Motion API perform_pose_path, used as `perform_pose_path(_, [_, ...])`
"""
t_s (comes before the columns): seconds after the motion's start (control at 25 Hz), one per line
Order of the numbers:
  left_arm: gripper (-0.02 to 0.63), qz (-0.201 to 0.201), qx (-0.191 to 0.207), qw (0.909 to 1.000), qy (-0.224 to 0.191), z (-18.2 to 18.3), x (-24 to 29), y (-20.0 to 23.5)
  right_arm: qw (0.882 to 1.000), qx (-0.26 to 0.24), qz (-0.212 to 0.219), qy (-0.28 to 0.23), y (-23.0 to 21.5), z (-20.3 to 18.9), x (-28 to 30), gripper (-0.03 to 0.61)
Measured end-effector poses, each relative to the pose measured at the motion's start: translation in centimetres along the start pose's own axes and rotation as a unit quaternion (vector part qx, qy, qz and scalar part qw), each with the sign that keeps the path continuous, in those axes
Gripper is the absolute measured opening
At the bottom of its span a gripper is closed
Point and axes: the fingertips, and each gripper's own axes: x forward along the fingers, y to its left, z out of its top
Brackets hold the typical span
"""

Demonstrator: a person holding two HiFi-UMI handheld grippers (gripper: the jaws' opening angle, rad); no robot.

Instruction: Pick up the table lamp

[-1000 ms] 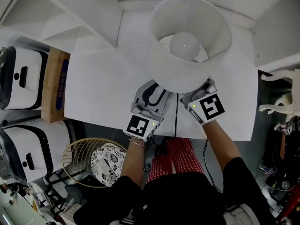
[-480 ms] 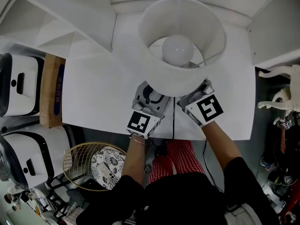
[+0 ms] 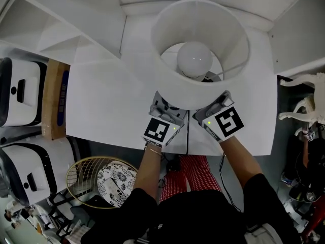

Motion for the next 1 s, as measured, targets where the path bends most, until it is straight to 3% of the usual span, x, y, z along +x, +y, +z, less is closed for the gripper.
perform_pose_path(0.32, [0.172,0.009,0.009,0.9998,-0.017,0.9,0.9,0.4,1.000,0.002,0.001,-0.006,0.1,0.3,0.0,0.074])
perform_pose_path(0.6, [0.172,0.004,0.021,0.9997,-0.006,0.5,1.5,0.4,1.000,0.007,0.001,-0.007,0.1,0.3,0.1,0.074])
perform_pose_path(0.76, [0.106,0.015,0.026,0.9996,-0.002,0.3,1.5,0.7,1.000,0.008,0.001,-0.009,0.1,0.2,0.1,0.074])
perform_pose_path(1.0, [0.107,0.020,0.038,0.9991,-0.006,0.5,1.7,0.6,1.000,0.012,-0.001,-0.012,0.0,0.3,0.0,0.074])
